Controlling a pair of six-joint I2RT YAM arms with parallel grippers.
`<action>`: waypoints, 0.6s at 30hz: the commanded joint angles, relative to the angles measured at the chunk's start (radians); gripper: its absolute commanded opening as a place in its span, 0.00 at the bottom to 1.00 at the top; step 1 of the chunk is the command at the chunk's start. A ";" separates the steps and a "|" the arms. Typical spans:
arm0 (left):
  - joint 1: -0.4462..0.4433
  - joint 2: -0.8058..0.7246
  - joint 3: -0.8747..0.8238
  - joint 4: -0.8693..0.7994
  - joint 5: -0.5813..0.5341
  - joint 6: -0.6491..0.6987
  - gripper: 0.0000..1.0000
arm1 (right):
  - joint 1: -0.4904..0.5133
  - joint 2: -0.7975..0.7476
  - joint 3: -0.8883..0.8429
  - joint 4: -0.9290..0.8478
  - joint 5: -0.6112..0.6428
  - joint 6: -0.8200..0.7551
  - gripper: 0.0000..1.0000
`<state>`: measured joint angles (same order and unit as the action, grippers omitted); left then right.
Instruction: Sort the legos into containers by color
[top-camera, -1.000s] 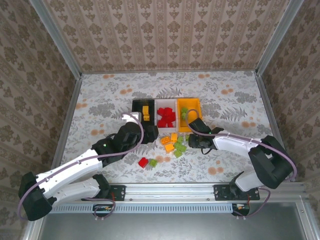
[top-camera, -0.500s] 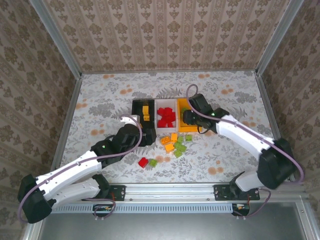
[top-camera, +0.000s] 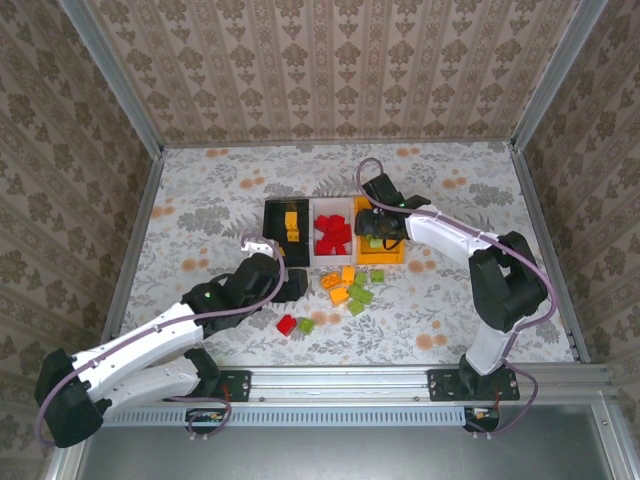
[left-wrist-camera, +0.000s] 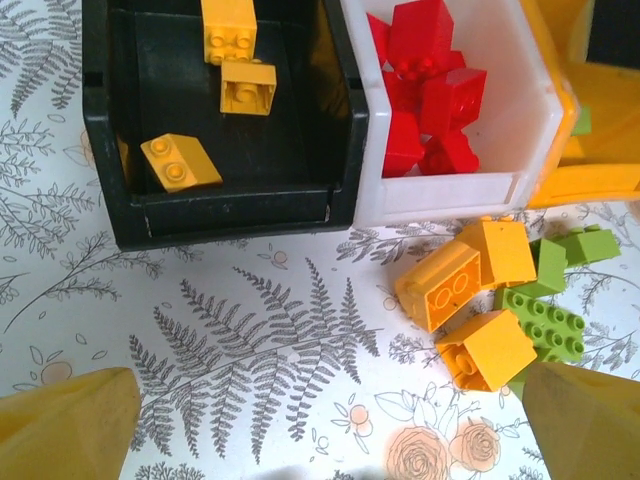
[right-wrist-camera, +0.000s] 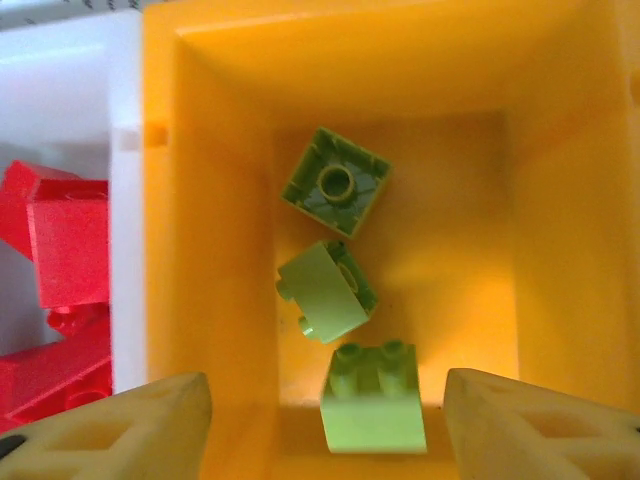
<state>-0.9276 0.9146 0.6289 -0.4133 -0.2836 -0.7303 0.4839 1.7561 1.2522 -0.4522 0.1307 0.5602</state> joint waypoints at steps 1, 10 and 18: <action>-0.004 0.000 0.005 -0.046 0.023 0.024 1.00 | -0.002 -0.063 0.006 -0.026 0.001 0.013 0.69; -0.170 0.204 0.064 -0.110 0.061 0.063 0.91 | 0.002 -0.253 -0.190 0.018 -0.034 0.026 0.70; -0.342 0.471 0.167 -0.136 0.021 0.071 0.83 | -0.002 -0.325 -0.289 0.041 -0.034 0.038 0.71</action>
<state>-1.2472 1.3399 0.7483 -0.5053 -0.2428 -0.6788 0.4839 1.4677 0.9783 -0.4255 0.1032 0.5812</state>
